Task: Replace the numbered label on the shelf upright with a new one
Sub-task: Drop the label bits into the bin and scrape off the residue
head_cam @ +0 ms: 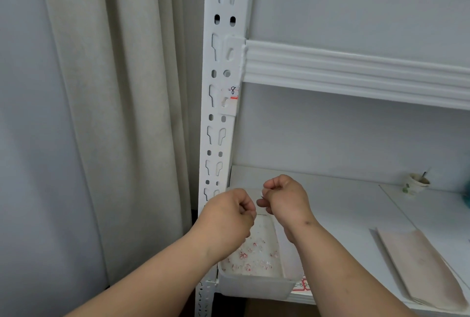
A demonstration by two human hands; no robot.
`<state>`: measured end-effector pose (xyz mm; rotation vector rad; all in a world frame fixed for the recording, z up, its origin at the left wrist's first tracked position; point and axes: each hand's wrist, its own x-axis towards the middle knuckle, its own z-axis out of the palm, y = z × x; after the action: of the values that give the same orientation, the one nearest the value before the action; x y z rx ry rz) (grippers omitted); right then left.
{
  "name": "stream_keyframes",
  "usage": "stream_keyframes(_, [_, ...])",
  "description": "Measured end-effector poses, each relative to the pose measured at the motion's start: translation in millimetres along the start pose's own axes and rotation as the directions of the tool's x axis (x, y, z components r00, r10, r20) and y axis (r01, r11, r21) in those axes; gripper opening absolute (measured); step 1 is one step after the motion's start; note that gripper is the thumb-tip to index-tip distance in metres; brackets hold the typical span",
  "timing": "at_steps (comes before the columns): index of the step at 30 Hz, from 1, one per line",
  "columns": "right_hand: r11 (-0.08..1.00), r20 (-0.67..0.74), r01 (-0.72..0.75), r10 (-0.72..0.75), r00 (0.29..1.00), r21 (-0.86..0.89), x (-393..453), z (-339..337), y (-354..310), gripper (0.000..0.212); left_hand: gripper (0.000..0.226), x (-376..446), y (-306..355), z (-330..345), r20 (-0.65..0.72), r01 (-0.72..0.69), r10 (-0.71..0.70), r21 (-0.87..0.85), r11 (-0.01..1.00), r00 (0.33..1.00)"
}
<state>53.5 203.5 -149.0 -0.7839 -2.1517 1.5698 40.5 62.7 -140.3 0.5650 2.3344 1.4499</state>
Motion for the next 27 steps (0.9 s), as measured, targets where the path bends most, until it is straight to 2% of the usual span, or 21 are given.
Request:
stream_keyframes(10, [0.999, 0.072, -0.05, 0.048, 0.996, 0.023, 4.5, 3.2, 5.7, 0.021, 0.015, 8.5, -7.2, 12.4, 0.078, 0.068, -0.066, -0.032, 0.997, 0.995])
stream_keyframes(15, [0.998, 0.1, -0.065, 0.065, 0.993, -0.006, 10.9, 1.9, 12.5, 0.019, 0.011, 16.8, -11.3, 25.4, 0.097, 0.093, -0.086, -0.065, 0.994, 0.992])
stream_keyframes(19, [0.997, 0.097, -0.072, 0.073, 0.993, -0.015, 15.6, 2.0, 21.5, 0.015, 0.015, 23.4, -14.5, 33.4, 0.061, 0.118, -0.111, -0.141, 0.983, 0.992])
stream_keyframes(22, [0.996, 0.121, -0.089, 0.088, 0.989, 0.003, 18.4, 0.7, 27.6, 0.008, 0.028, 27.9, -18.3, 37.9, 0.016, 0.109, -0.108, -0.205, 0.973, 0.994])
stream_keyframes(27, [0.991, 0.138, -0.13, 0.123, 0.983, 0.039, 24.0, 0.7, 33.3, 0.008, 0.036, 37.7, -20.6, 45.6, 0.046, 0.189, -0.186, -0.394, 0.899, 0.981])
